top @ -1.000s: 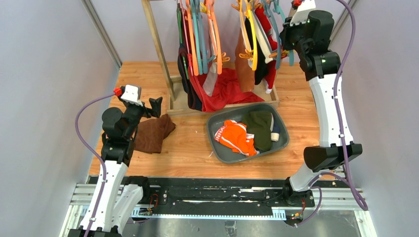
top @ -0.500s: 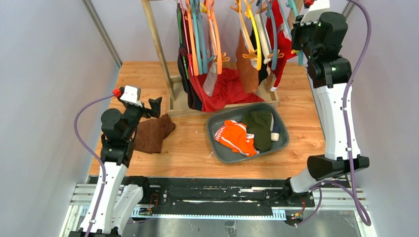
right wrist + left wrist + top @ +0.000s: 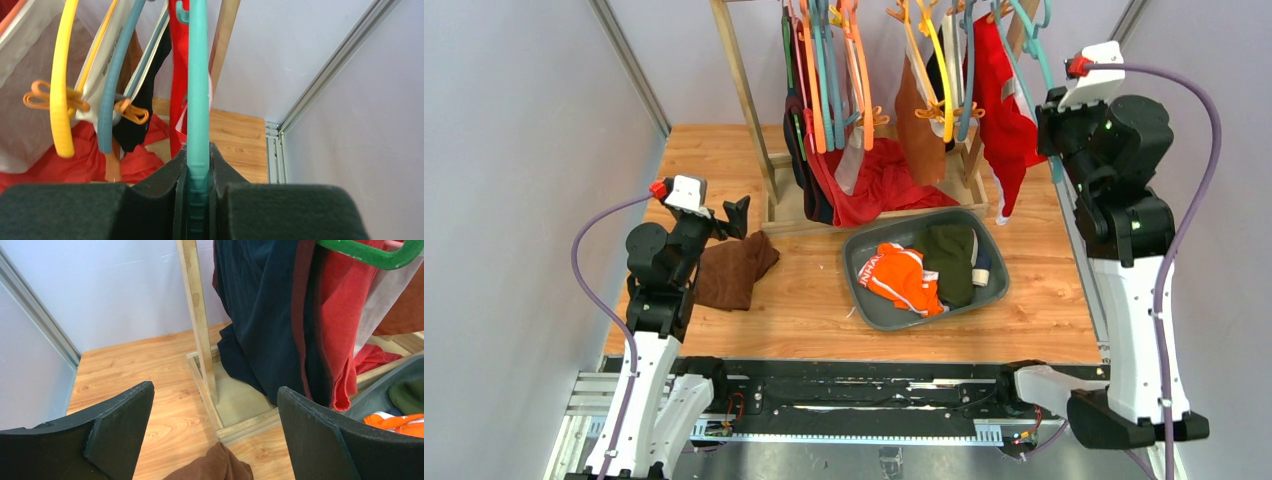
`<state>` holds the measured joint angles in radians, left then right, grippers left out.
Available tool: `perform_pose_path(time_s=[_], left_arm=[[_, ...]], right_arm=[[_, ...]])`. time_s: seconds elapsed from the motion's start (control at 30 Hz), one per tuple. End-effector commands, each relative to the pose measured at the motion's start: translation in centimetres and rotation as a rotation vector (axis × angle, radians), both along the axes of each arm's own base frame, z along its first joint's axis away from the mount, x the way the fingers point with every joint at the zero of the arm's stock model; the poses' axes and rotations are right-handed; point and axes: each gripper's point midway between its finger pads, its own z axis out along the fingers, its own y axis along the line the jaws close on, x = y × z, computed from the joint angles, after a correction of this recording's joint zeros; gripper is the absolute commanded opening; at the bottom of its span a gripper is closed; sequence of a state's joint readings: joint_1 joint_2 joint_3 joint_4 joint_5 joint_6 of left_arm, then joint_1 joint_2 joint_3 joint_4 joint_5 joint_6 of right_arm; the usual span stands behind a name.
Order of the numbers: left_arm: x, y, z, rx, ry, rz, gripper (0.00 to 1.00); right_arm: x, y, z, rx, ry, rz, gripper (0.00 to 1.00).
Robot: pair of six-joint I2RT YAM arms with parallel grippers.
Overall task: Remove the underwear clipped to the hanger
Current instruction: Pick up the hanger from the clothesline.
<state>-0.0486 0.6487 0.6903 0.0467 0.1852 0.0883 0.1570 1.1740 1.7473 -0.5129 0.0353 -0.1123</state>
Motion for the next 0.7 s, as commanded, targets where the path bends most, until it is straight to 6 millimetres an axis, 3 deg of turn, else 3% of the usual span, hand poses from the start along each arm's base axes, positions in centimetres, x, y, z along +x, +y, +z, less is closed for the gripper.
perform_pose_path(time_s=[0.0,0.2,0.47,0.67], left_arm=[[-0.4,0.2,2.1,0.024,-0.059,0.003,0.98],[-0.7,-0.4,2.3,0.052,-0.035,-0.037,0.98],[-0.9,-1.6,1.8,0.089,-0.036,-0.112,0.98],[-0.8,-2.3,1.5,0.110,-0.021,-0.158,0.98]], right_arm=[[-2.6,-0.4,-0.1,-0.048,-0.033,0.004,0.01],[-6.1,-2.0,-2.3,-0.085,-0.023,-0.041,0.01],[-9.9,-2.1,-4.7,-0.115,0.022,-0.003,0.01],[-13.0,-3.7,-6.4,-0.186,0.040,-0.042,0.01]])
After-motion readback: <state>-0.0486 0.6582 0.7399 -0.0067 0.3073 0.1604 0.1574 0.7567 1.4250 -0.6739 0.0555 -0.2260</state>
